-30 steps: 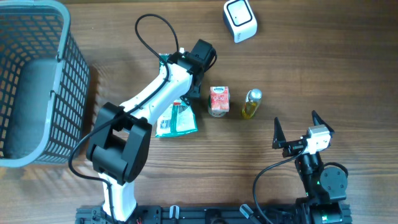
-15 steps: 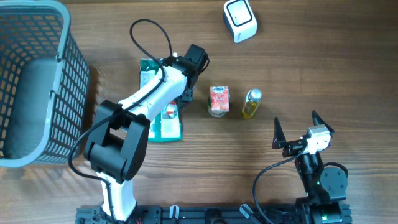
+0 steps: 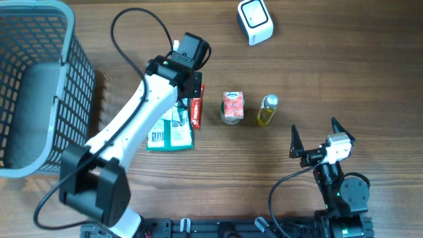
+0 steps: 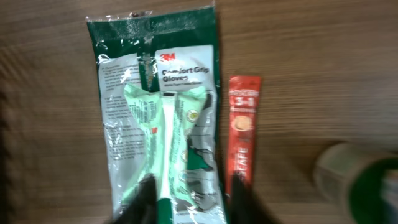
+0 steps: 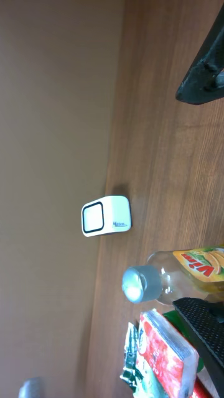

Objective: Scan the item barcode
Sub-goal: 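Carry the sachet bundle past the scanner and lower it onto the table, then release the sachets and withdraw the left gripper toward the basket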

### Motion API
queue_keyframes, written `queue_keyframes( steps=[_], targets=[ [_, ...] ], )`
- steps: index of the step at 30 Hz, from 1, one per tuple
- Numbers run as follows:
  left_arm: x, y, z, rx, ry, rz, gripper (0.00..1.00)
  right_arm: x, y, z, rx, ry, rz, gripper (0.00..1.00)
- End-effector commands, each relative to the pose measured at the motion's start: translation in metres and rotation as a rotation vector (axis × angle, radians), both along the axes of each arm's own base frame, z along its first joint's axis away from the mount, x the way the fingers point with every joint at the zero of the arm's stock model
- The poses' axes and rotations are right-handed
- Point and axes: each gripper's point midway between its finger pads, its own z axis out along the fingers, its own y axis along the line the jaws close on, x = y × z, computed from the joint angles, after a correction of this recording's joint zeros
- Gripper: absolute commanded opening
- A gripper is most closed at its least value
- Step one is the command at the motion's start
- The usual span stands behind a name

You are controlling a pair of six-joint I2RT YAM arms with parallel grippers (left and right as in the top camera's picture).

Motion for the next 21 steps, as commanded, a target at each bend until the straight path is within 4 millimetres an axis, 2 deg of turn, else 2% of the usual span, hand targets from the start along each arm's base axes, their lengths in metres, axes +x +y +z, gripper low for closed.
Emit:
queue_keyframes(
  steps=[1, 3, 5, 7, 8, 12, 15, 17, 21],
  targets=[
    [-0.006, -0.004, -0.002, -0.062, 0.029, 0.033, 0.04, 0.0, 0.003, 0.0, 0.019, 0.002, 0.017, 1.0],
    [-0.01, -0.005, -0.007, -0.092, 0.054, 0.082, 0.04, 0.0, 0.003, 0.0, 0.019, 0.002, 0.017, 1.0],
    [-0.017, -0.017, -0.013, -0.161, 0.093, 0.075, 0.04, 0.0, 0.003, 0.0, 0.019, 0.002, 0.017, 1.0],
    [-0.024, -0.027, -0.019, -0.214, 0.133, 0.054, 0.16, 0.0, 0.003, 0.0, 0.019, 0.002, 0.017, 1.0],
    [-0.026, -0.029, -0.024, -0.225, 0.145, 0.049, 0.18, 0.0, 0.003, 0.0, 0.019, 0.002, 0.017, 1.0],
    [-0.037, -0.025, -0.046, -0.231, 0.178, 0.101, 0.18, 0.0, 0.003, 0.0, 0.019, 0.002, 0.017, 1.0],
    [-0.04, -0.036, -0.054, -0.306, 0.197, 0.106, 0.2, 0.0, 0.003, 0.0, 0.019, 0.002, 0.017, 1.0],
    [-0.043, -0.038, -0.059, -0.308, 0.201, 0.101, 0.17, 0.0, 0.003, 0.0, 0.019, 0.002, 0.017, 1.0],
    [-0.046, -0.047, -0.071, -0.311, 0.182, 0.063, 0.22, 0.0, 0.003, 0.0, 0.019, 0.002, 0.017, 1.0]
  ],
)
